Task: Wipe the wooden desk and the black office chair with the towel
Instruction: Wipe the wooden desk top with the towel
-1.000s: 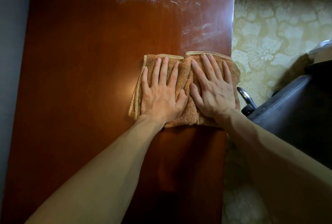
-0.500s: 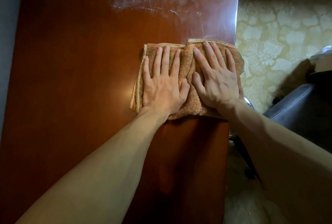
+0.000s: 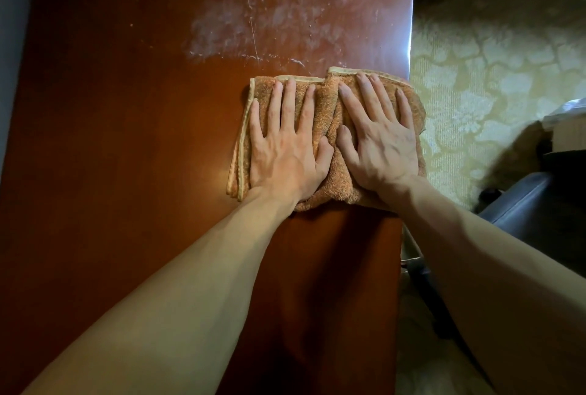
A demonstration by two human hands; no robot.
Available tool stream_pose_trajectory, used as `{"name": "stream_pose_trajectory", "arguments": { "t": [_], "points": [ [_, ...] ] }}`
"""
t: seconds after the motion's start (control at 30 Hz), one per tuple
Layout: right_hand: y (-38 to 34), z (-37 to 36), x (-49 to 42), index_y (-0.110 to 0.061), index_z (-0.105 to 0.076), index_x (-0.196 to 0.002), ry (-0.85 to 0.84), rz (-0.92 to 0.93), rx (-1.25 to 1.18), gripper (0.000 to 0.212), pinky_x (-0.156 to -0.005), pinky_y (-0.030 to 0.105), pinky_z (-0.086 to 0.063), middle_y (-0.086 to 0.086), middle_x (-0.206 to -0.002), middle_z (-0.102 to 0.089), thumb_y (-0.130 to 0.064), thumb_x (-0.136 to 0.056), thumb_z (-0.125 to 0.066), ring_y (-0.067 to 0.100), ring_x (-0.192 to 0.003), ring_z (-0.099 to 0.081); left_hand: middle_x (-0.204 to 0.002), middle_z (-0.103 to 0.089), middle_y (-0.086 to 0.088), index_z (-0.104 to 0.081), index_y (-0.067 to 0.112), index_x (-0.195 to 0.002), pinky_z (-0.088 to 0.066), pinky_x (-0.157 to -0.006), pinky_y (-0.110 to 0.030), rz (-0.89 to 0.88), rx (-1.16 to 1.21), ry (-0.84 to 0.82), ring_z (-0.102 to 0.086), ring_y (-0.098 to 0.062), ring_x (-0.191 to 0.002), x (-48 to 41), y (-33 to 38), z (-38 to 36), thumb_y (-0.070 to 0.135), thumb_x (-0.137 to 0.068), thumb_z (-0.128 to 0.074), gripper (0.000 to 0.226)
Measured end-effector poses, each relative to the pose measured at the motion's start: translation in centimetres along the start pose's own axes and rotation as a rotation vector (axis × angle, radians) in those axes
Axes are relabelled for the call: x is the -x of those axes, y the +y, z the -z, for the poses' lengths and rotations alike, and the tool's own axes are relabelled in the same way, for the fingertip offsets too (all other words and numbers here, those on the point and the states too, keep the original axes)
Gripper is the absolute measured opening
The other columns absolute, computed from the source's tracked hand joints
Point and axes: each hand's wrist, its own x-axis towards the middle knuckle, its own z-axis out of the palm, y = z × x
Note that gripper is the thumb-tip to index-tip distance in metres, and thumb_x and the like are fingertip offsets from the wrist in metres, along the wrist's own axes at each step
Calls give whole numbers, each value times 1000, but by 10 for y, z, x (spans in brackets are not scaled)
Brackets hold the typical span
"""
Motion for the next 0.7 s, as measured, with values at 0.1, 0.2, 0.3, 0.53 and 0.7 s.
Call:
{"name": "stream_pose_trajectory", "arguments": {
  "t": [0.1, 0.2, 0.3, 0.53, 0.7],
  "points": [
    [4, -1, -12, -29, -27, -162, 16, -18, -8, 64, -128, 51, -8, 5, -171, -22, -45, -100, -33, 19, -159, -13, -173, 0, -12, -6, 20, -166, -4, -126, -58, 6, 0, 13, 2, -27, -160, -14, 1, -1, 52, -98, -22, 76],
    [8, -3, -23, -29, -29, -162, 30, -25, -9, 64, -128, 51, -9, 5, -170, -23, -45, -100, -34, 19, -159, -14, -173, 0, -11, -6, 21, -166, -3, -126, -58, 13, -2, 20, 1, -27, -160, -27, 1, -2, 52, -99, -22, 76],
    [12, -4, -34, -29, -29, -162, 29, -24, -4, 64, -128, 51, -9, 5, -170, -22, -45, -100, -34, 19, -159, -14, -173, -2, -12, -7, 21, -166, -4, -126, -58, 19, 1, 32, 0, -27, -160, -38, 2, -2, 53, -99, -21, 76],
    [17, -3, -55, -29, -31, -161, 55, -19, -11, 63, -128, 51, -11, 6, -169, -26, -44, -100, -33, 20, -158, -17, -172, -6, -12, -10, 21, -165, -6, -125, -58, 38, 4, 58, -3, -27, -160, -58, 3, -3, 53, -98, -22, 75],
    [23, -3, -68, -30, -31, -161, 60, -7, -3, 63, -128, 51, -12, 6, -169, -26, -45, -101, -33, 19, -158, -17, -172, -7, -13, -12, 21, -165, -6, -125, -58, 53, 6, 72, -5, -27, -159, -71, 4, -3, 52, -98, -22, 74]
  ]
}}
